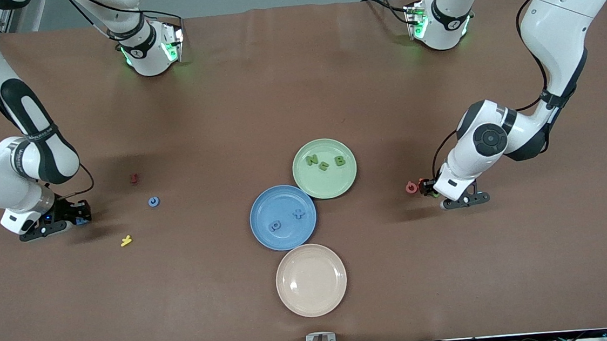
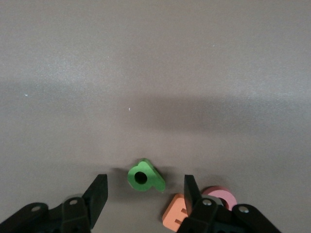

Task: Sort letters by color into matching plates
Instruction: 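Grasp the green a with the left gripper while the right gripper lifts m, then carry the a to the green plate while the right gripper carries m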

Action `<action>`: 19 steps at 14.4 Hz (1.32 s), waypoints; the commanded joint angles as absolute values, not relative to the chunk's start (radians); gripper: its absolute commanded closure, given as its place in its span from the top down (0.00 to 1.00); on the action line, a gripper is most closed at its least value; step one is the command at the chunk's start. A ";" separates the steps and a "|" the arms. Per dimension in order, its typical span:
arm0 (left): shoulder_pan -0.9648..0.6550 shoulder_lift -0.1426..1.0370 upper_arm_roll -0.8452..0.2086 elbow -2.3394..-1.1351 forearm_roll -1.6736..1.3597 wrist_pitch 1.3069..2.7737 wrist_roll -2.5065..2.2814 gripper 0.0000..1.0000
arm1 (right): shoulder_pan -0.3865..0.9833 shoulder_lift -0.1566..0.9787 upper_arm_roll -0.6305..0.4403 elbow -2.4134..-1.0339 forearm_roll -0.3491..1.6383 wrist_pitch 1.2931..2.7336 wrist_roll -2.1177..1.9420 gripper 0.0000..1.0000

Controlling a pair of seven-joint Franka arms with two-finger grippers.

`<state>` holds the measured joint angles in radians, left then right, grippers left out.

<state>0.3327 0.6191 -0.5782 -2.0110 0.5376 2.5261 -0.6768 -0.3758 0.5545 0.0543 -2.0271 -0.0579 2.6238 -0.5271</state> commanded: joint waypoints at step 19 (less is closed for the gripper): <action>0.347 0.647 -0.574 -2.013 0.594 2.560 -0.693 0.23 | 0.135 0.532 0.072 -1.615 0.067 2.077 0.389 0.03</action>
<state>0.3413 0.6458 -0.5710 -2.0073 0.5693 2.5487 -0.6820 0.0523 0.5148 0.0852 -1.6744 0.0474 2.0899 0.2297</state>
